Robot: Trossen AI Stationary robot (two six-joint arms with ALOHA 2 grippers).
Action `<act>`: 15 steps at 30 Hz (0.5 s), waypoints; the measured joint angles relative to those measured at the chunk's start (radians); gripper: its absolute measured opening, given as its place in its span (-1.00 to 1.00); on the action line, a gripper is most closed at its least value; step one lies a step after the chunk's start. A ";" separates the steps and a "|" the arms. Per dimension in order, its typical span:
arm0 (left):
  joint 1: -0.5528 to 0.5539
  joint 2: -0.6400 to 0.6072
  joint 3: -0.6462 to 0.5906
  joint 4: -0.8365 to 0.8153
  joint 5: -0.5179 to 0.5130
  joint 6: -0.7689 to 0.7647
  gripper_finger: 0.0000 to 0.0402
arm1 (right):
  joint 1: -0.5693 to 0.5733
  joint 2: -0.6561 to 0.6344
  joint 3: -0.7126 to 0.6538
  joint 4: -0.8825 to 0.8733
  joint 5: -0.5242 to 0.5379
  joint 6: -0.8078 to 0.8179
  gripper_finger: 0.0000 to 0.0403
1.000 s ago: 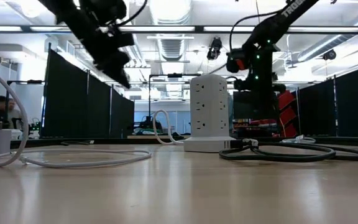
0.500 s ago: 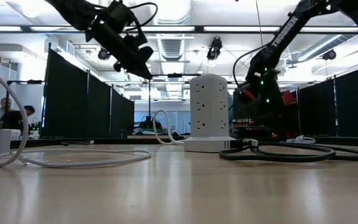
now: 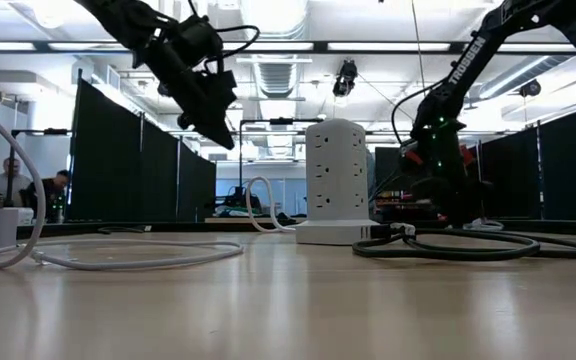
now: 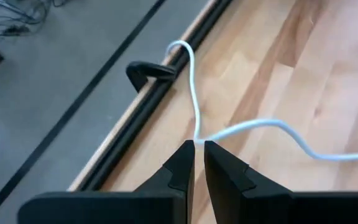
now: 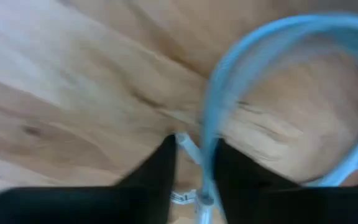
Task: Plug in charger cables
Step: Insert the white charger cable into the bottom right white outlet extension
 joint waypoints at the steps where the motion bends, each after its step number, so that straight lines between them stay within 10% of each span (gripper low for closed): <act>1: -0.001 -0.004 0.002 -0.020 0.034 0.000 -0.88 | 0.010 -0.016 -0.004 0.004 0.002 0.006 -0.85; 8: -0.013 -0.023 0.005 -0.057 0.328 -0.058 -0.88 | 0.124 -0.261 -0.018 -0.019 -0.028 0.104 -0.93; 15: -0.077 -0.025 0.004 -0.058 0.409 -0.092 -0.88 | 0.355 -0.626 -0.031 -0.043 -0.028 0.210 -0.95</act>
